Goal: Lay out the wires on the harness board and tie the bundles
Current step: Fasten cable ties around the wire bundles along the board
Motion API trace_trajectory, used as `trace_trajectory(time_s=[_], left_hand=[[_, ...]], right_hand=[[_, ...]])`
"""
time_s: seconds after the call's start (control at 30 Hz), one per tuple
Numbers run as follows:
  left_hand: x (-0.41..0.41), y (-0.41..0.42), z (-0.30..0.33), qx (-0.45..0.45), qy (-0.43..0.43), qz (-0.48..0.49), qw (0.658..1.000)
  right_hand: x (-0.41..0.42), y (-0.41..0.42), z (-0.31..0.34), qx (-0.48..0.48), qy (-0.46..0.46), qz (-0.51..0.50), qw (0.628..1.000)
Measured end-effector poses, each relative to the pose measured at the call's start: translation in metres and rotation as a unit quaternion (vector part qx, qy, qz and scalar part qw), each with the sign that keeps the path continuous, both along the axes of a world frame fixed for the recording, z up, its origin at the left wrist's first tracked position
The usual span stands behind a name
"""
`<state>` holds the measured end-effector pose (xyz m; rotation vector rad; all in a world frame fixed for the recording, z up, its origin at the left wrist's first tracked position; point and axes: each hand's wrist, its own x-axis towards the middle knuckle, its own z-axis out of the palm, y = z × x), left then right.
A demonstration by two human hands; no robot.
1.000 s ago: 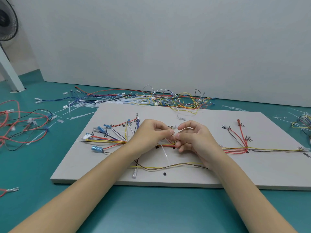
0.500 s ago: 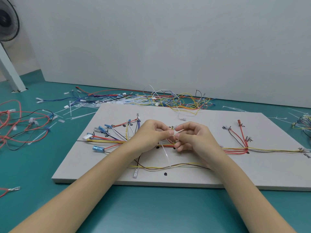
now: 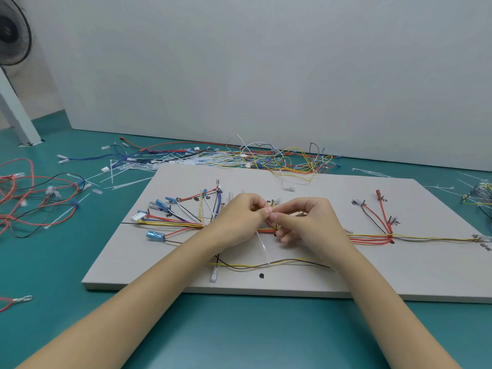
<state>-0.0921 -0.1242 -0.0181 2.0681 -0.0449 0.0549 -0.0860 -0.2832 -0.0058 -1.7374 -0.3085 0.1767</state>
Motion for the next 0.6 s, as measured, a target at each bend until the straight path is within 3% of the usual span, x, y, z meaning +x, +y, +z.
trace_trajectory(time_s=[0.07, 0.23, 0.6], left_hand=[[0.001, 0.000, -0.002, 0.039, -0.009, 0.009, 0.999], [-0.001, 0.002, 0.002, 0.021, -0.013, -0.008, 1.000], [-0.004, -0.008, 0.001, 0.060, -0.060, 0.070, 0.994]], right_hand=[[0.000, 0.000, -0.002, -0.046, -0.053, -0.033, 0.997], [0.001, 0.002, 0.000, -0.074, -0.129, -0.036, 0.988], [0.008, -0.007, -0.002, -0.169, -0.137, -0.006, 0.976]])
